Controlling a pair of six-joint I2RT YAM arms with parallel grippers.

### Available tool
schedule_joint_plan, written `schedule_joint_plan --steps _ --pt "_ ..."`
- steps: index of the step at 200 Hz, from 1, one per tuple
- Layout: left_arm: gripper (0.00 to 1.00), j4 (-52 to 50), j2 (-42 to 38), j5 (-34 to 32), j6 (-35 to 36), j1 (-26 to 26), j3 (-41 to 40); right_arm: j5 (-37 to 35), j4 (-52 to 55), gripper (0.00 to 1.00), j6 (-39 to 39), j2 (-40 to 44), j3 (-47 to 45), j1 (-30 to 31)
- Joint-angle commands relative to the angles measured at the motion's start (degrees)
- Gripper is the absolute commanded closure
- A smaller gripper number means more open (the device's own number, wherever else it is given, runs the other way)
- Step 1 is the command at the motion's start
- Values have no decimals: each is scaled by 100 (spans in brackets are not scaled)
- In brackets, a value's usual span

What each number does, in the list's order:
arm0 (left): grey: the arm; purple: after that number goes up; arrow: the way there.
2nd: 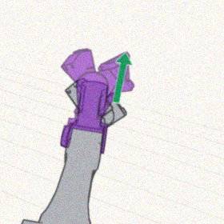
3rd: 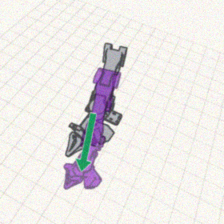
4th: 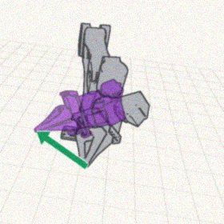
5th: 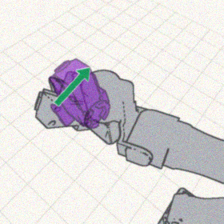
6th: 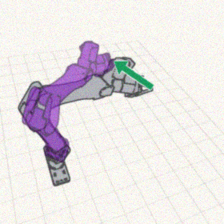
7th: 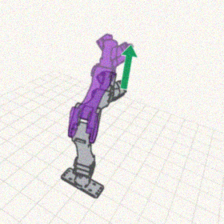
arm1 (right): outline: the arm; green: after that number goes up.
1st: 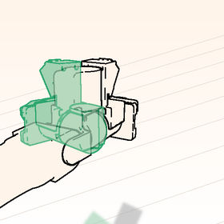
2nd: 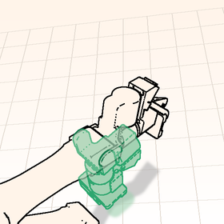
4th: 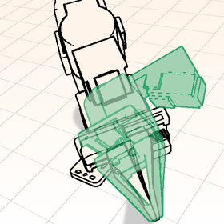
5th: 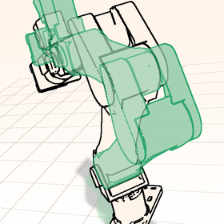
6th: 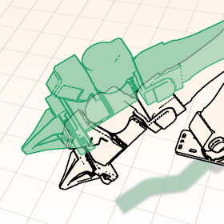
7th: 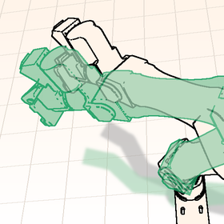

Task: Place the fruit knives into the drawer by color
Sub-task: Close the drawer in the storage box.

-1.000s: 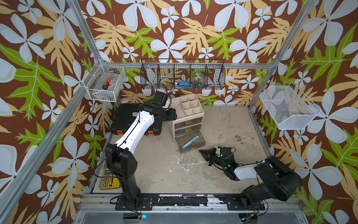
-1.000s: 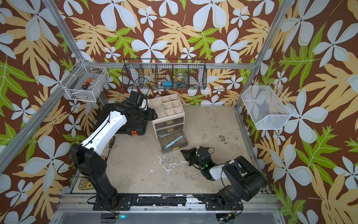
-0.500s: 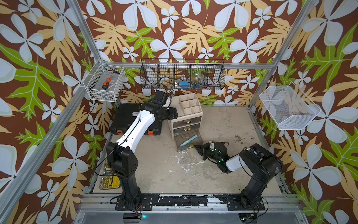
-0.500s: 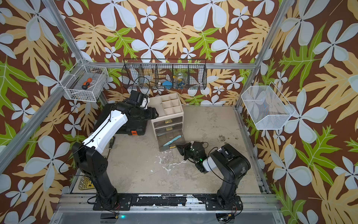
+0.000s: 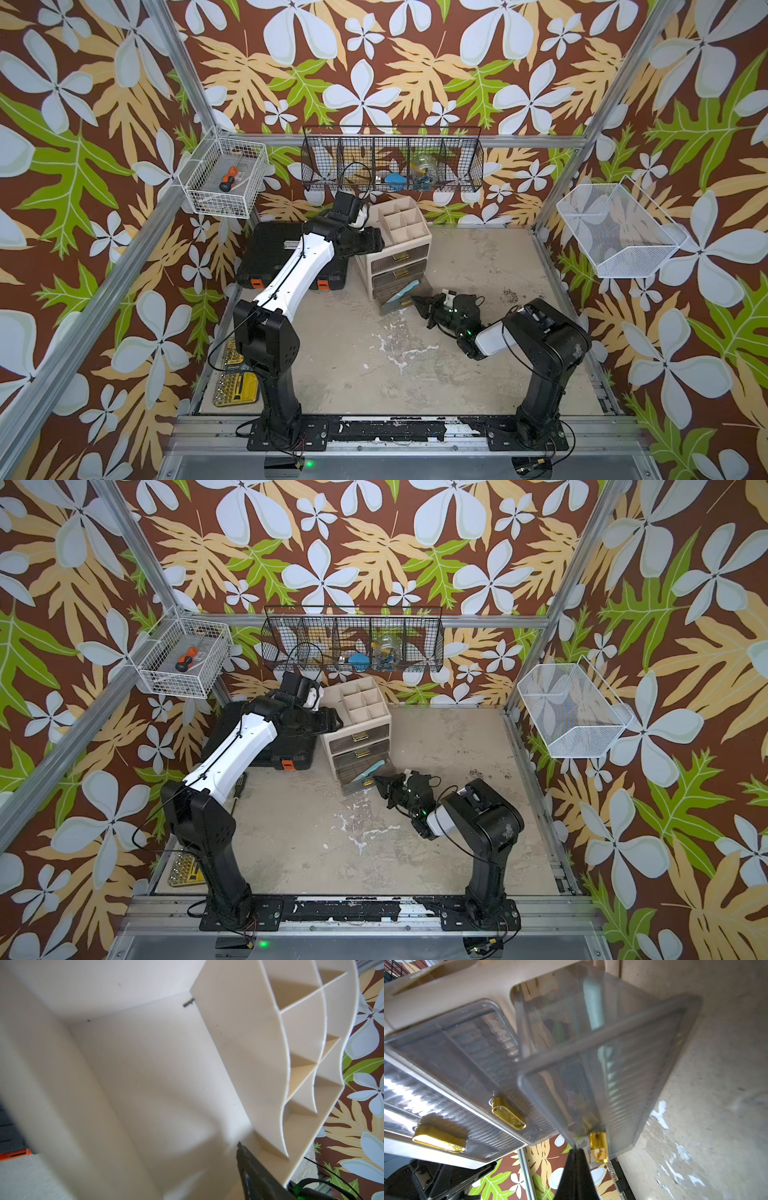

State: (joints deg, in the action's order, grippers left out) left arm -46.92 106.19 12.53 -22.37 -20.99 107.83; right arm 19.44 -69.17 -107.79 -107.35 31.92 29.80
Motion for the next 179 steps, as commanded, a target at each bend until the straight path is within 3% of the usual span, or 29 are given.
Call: schedule_joint_plan --steps 1,27,61,99,179 --pt "25 -71 57 122 -12 48 88 -60 -347 100 4 -143 87 -1" --pt "25 -52 111 206 -48 147 137 -166 -562 100 46 101 -134 0" --pt "25 -35 215 276 -74 208 242 -298 287 100 258 821 -622 1" --pt "25 -33 270 296 -83 207 299 -107 -121 100 -1 205 -420 -1" --pt "24 -33 242 311 -75 256 216 -80 87 100 -49 -414 391 1"
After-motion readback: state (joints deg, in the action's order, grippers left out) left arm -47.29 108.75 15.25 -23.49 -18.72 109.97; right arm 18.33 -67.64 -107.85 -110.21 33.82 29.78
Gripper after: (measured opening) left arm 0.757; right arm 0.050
